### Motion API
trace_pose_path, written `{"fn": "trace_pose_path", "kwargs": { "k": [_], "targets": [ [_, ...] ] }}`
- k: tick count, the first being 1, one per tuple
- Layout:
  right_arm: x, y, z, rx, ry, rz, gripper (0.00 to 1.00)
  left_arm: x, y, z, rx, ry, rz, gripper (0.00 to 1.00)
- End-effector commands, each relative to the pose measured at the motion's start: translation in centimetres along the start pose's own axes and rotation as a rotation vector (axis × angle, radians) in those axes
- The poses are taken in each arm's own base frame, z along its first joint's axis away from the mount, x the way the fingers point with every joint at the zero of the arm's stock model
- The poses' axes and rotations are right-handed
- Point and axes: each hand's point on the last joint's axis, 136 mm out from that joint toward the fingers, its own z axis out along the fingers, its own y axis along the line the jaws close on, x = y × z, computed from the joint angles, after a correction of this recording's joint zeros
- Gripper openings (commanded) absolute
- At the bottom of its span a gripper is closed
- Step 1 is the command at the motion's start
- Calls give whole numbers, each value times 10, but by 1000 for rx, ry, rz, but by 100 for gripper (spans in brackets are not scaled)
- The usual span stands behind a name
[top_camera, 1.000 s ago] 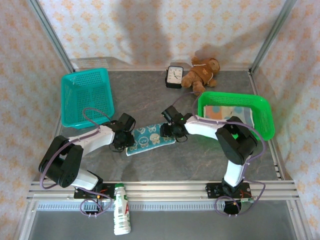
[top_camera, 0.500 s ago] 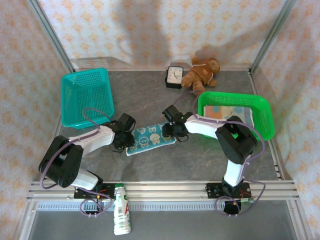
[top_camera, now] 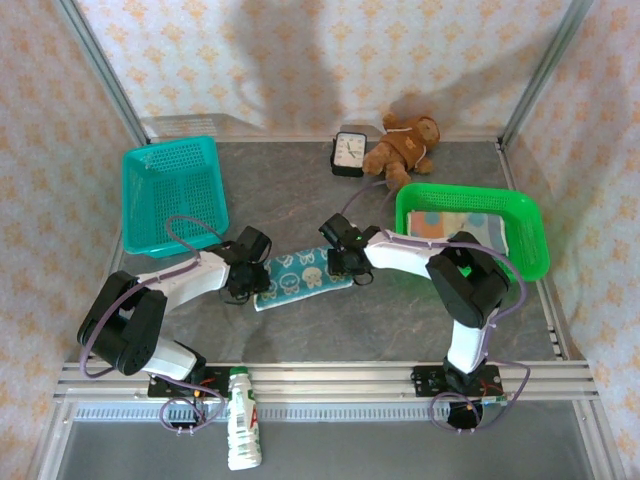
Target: Fold and stack the towels
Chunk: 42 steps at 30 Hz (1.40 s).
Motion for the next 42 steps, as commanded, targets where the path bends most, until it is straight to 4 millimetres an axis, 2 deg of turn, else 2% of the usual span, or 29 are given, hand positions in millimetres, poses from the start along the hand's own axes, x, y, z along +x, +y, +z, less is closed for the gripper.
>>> {"fn": "trace_pose_path", "kwargs": {
  "k": [1, 4, 10, 14, 15, 16, 19, 21, 23, 27, 30, 36, 42],
  "targets": [
    [36, 9, 24, -21, 109, -20, 30, 10, 12, 5, -38, 34, 3, 25],
    [36, 4, 25, -13, 106, -20, 22, 8, 11, 1, -31, 27, 4, 29],
    [24, -7, 12, -5, 76, 4, 0, -4, 5, -17, -19, -15, 12, 47],
    [4, -18, -14, 31, 16, 16, 0, -16, -4, -35, 10, -60, 10, 55],
    [-3, -22, -22, 49, -2, 20, 0, -19, -6, -41, 20, -75, 6, 63],
    [-8, -26, -29, 67, -16, 26, 0, -22, -8, -46, 28, -87, 4, 65],
    [-25, -40, -54, 128, -59, 38, 0, -32, -18, -62, 67, -129, 5, 81],
    [-35, -48, -72, 163, -90, 44, 0, -39, -26, -74, 98, -157, 5, 96],
    [-44, -55, -90, 200, -117, 45, 0, -45, -32, -83, 122, -177, 7, 100],
    [-59, -72, -124, 285, -170, 47, 0, -54, -41, -99, 167, -224, 9, 100],
    [-67, -86, -143, 334, -192, 57, 0, -58, -44, -107, 195, -258, 3, 100],
    [-82, -110, -166, 411, -216, 75, 0, -61, -46, -119, 235, -293, 2, 100],
    [-89, -140, -185, 505, -229, 115, 0, -55, -43, -118, 234, -278, 9, 100]
  ]
}}
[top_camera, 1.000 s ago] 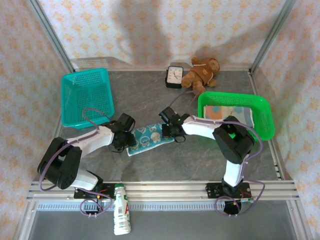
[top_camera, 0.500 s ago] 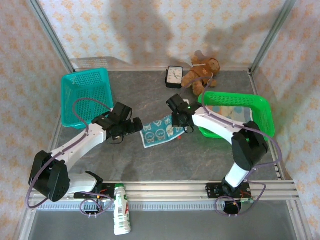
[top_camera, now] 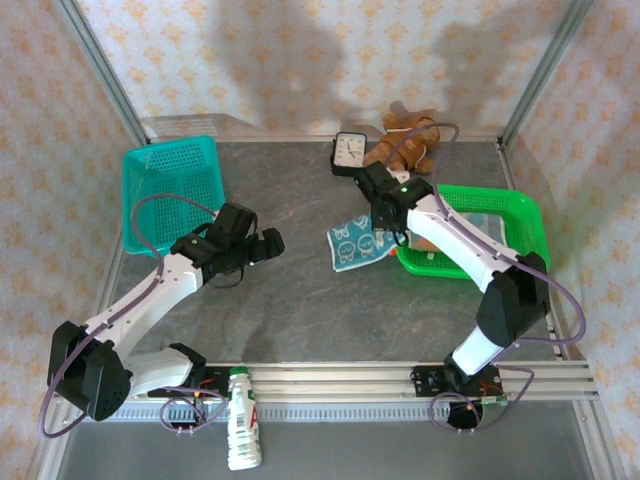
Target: Fold and stack the towels
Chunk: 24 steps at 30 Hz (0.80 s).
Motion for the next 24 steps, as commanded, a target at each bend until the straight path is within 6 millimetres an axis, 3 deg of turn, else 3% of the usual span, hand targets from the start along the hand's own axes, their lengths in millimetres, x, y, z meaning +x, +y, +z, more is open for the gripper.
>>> {"fn": "trace_pose_path", "kwargs": {
  "k": [1, 10, 24],
  "targets": [
    [-12, -36, -14, 111, -35, 6, 0, -4, 4, -6, -2, -29, 3, 100],
    [-28, -93, -20, 197, -44, 63, 0, -6, 2, -13, 16, -47, 7, 100],
    [-35, -165, 1, 372, 4, 87, 0, -5, 3, -15, 31, -51, 6, 100]
  ]
}}
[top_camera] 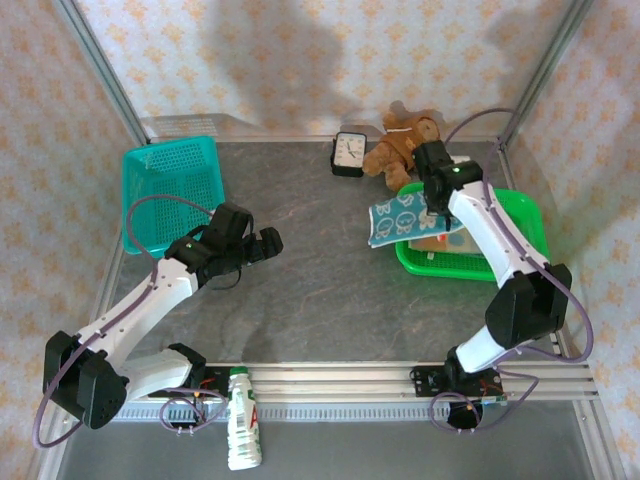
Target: Fold and stack the towels
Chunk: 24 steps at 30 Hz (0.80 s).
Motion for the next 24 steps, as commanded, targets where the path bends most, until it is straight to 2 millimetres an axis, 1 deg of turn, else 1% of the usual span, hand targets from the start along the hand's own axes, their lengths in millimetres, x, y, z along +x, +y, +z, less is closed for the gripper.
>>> {"fn": "trace_pose_path", "kwargs": {
  "k": [1, 6, 10, 18, 24],
  "targets": [
    [-11, -27, 3, 88, -21, 13, 0, -1, 5, -4, 1, -20, 5, 100],
    [-13, -33, 16, 129, -7, 21, 0, 0, 7, -5, 11, -26, -3, 100],
    [-13, -34, 28, 154, 10, 17, 0, 1, 9, -5, 13, -23, -6, 100],
    [-18, -30, 44, 208, 15, -9, 0, 2, 13, -5, 16, -23, -15, 100],
    [-14, -33, 57, 244, 45, -17, 0, 1, 14, -6, 14, -27, -19, 100]
  ]
}}
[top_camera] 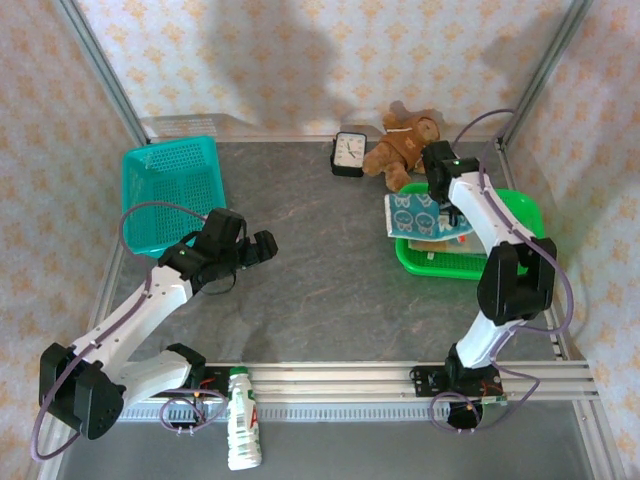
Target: Fold and stack the towels
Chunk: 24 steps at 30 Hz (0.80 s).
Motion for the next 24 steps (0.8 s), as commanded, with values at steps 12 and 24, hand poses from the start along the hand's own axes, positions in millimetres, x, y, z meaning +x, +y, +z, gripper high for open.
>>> {"fn": "trace_pose_path", "kwargs": {
  "k": [12, 24],
  "targets": [
    [-11, -19, 6, 107, -19, 25, 0, -4, 4, -3, 5, -19, -8, 100],
    [-13, -29, -7, 84, -42, 58, 0, -2, 6, -1, 0, -15, -11, 100]
  ]
}}
